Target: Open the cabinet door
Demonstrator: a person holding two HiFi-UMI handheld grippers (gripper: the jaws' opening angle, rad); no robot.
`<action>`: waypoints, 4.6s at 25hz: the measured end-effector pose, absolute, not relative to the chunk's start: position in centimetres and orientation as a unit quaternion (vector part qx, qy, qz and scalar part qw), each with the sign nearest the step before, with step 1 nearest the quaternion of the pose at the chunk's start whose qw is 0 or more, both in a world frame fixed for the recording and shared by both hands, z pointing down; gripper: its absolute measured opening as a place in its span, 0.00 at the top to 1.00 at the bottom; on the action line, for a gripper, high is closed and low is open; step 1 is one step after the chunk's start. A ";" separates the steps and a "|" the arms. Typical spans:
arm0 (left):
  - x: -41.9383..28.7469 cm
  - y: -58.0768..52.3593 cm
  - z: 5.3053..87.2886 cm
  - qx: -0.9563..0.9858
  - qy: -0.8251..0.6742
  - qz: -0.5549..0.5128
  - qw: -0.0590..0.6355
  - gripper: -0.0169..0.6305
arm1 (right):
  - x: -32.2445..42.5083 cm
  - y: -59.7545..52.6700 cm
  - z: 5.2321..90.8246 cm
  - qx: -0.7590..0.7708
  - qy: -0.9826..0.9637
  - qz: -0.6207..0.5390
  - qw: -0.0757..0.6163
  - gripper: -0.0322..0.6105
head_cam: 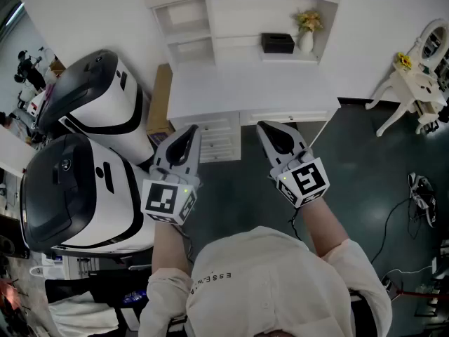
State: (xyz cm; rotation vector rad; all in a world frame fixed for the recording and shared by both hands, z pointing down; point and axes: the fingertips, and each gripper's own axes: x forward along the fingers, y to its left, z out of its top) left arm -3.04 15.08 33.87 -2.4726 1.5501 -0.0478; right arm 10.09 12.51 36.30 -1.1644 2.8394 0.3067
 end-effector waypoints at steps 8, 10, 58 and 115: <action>-1.3 14.7 34.1 -0.844 0.525 -0.015 0.105 0.97 | 11.4 12.0 36.5 -0.376 0.921 0.098 0.029 0.94; -0.7 14.7 34.2 -0.845 0.524 -0.014 0.101 0.97 | 11.8 12.0 36.5 -0.375 0.922 0.098 0.030 0.94; -15.7 -23.5 32.5 -0.849 0.512 -0.002 0.127 0.71 | -2.9 -25.6 35.5 -0.393 0.915 0.092 0.014 0.94; -11.0 -54.2 -3.4 -0.724 0.607 -0.032 0.327 0.83 | 1.4 -49.9 22.3 -0.331 0.927 0.170 0.039 0.94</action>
